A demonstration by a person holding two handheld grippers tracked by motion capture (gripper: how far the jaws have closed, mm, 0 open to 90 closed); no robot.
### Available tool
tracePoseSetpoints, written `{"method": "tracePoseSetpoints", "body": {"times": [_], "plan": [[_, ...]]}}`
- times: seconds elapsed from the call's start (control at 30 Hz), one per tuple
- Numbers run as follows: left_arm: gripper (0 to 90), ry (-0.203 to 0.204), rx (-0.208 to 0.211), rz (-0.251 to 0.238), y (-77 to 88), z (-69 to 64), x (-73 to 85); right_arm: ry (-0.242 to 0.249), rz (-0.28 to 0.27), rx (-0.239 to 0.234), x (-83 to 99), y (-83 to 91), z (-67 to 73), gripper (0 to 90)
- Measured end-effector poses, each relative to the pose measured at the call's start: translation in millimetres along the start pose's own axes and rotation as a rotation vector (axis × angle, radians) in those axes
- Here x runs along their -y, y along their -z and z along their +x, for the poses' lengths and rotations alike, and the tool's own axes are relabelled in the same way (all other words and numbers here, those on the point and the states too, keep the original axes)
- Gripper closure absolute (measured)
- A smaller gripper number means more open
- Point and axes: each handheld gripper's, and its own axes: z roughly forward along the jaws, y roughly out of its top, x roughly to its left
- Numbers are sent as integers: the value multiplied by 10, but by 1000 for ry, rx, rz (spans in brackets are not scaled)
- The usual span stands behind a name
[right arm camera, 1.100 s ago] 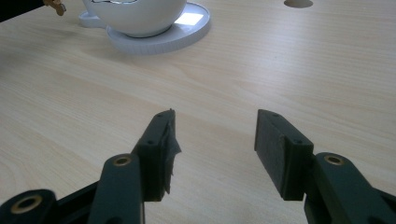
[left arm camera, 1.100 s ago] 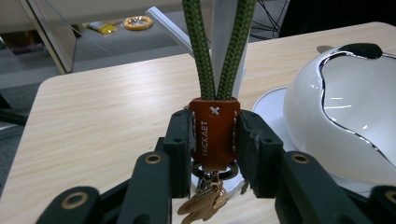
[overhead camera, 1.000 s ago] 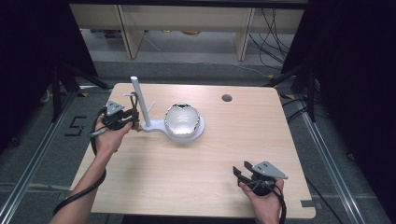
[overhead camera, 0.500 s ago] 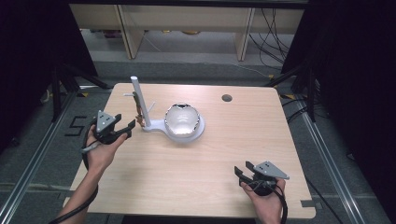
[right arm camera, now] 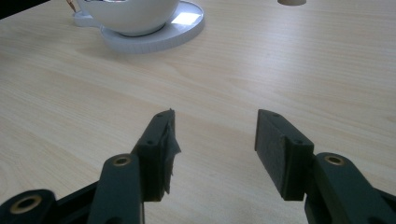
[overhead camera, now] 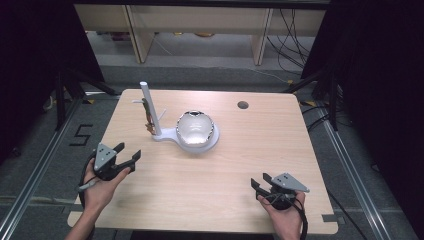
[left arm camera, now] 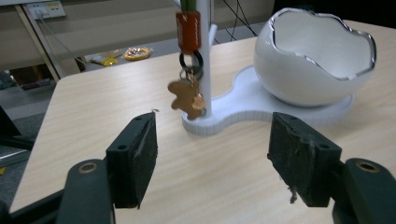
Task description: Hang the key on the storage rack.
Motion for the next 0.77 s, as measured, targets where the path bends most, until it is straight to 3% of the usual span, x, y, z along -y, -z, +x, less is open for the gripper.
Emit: {"method": "tracePoseSetpoints", "body": {"times": [0.07,0.1,0.17,0.23,0.3,0.37,0.4,0.5,0.57,0.6,0.63,0.67,0.77], "plan": [[323,2,13,6,37,-54,107,24,-7,9,4,-20,-11,491],[323,-3,17,5,48,-78,153,5,3,2,4,-7,3,491],[324,-14,17,3,74,-117,229,44,-20,-11,5,-33,-30,490],[324,-17,16,-4,92,-139,297,60,-16,12,4,-34,-33,489],[324,-14,20,-1,109,-149,361,36,-22,-4,5,-24,-21,489],[324,-4,19,-4,125,-149,418,43,-16,-2,3,-16,-29,489],[323,-1,17,-6,134,-146,440,18,-7,3,7,-6,-6,488],[323,21,3,-4,160,-141,482,58,-20,18,15,-40,-37,487],[322,22,2,-19,177,-131,490,46,-11,-14,19,-26,-32,487],[322,25,-4,-20,187,-131,490,41,-3,-2,20,-23,-23,487],[321,40,-3,-23,182,-134,494,6,5,-4,27,-17,7,486],[320,31,-3,-24,184,-128,492,54,-15,-1,29,-48,-33,486],[319,38,-4,-24,180,-140,491,11,10,0,35,-36,10,484]]}}
